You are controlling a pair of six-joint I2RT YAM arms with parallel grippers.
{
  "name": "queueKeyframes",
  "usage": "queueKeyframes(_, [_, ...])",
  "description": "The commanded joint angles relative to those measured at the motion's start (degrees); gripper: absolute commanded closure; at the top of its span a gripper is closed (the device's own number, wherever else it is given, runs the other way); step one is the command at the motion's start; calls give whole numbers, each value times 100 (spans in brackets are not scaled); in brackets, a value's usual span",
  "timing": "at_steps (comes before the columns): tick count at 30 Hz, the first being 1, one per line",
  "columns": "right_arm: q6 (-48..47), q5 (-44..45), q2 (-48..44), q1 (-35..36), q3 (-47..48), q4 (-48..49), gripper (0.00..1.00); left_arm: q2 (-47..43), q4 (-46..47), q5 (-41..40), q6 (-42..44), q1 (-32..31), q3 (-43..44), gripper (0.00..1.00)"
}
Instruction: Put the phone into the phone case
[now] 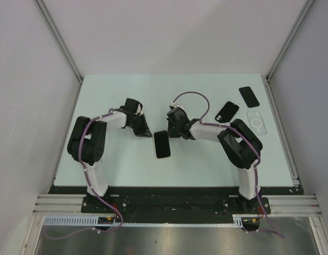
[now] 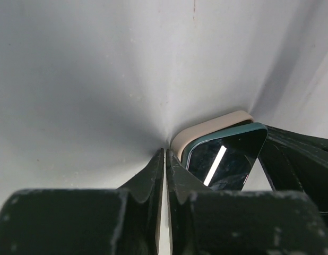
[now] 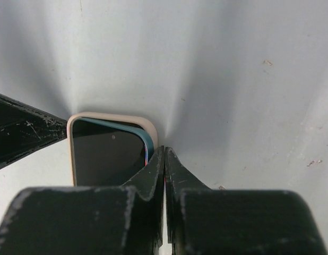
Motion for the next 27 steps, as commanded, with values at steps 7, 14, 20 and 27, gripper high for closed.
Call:
queueKeyframes(7, [-13, 330, 404, 375, 368, -269, 100, 148, 460, 418, -217, -216, -253, 89])
queueKeyframes(14, [-21, 831, 641, 480, 772, -858, 100, 61, 574, 611, -305, -269, -314, 89])
queueKeyframes(20, [-30, 1025, 747, 595, 887, -972, 100, -10, 741, 734, -384, -287, -446, 89])
queueKeyframes(27, [-4, 1148, 835, 630, 992, -1324, 100, -115, 689, 647, -393, -296, -569, 88])
